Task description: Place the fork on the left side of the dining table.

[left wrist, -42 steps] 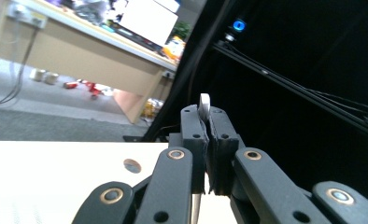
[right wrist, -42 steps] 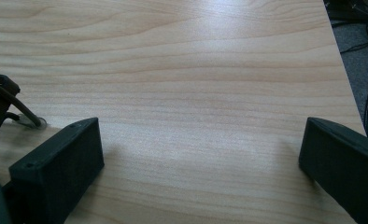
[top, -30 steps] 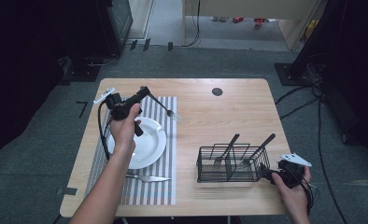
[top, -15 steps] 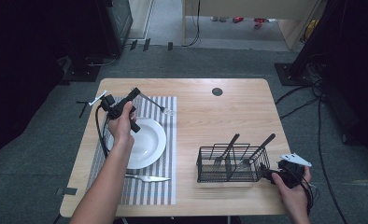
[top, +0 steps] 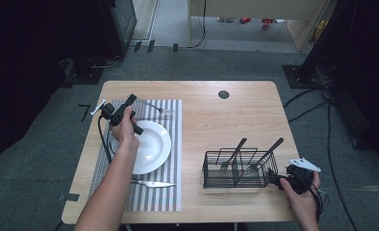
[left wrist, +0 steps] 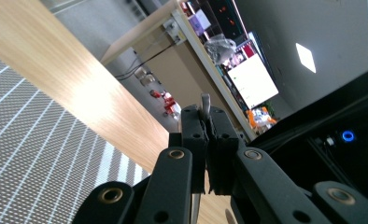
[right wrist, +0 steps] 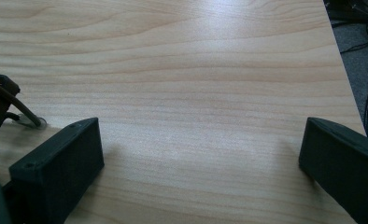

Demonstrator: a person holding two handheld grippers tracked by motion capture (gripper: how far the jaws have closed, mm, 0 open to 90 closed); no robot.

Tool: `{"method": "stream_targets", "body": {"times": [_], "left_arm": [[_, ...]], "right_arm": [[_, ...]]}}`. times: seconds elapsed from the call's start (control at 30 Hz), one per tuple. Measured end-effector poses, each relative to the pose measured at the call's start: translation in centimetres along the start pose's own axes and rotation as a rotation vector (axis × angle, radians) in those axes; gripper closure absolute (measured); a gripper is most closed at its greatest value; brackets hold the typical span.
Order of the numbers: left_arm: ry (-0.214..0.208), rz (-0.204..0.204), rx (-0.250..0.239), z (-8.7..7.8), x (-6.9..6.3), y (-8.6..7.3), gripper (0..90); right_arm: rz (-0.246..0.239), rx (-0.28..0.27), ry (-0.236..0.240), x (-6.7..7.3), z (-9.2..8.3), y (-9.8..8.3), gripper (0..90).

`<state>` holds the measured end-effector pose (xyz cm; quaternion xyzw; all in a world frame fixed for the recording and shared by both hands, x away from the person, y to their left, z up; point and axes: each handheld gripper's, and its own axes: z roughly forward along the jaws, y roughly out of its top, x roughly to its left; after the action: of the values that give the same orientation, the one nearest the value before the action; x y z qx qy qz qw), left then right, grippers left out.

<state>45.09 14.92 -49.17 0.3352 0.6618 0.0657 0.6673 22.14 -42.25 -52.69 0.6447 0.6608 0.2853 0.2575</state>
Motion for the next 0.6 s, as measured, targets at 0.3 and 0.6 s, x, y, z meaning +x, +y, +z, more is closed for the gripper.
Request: {"method": "stream_targets", "body": {"times": [0.3,0.6], "left_arm": [[0.053,0.037,-0.003,0.4,1.1,-0.4,88.7],[0.078,0.057,0.018,0.1,1.4,-0.3,88.3]], "right_arm": [[0.000,0.000,0.000,0.0,0.0,0.0,0.0],[0.000,0.000,0.000,0.0,0.0,0.0,0.0]]}}
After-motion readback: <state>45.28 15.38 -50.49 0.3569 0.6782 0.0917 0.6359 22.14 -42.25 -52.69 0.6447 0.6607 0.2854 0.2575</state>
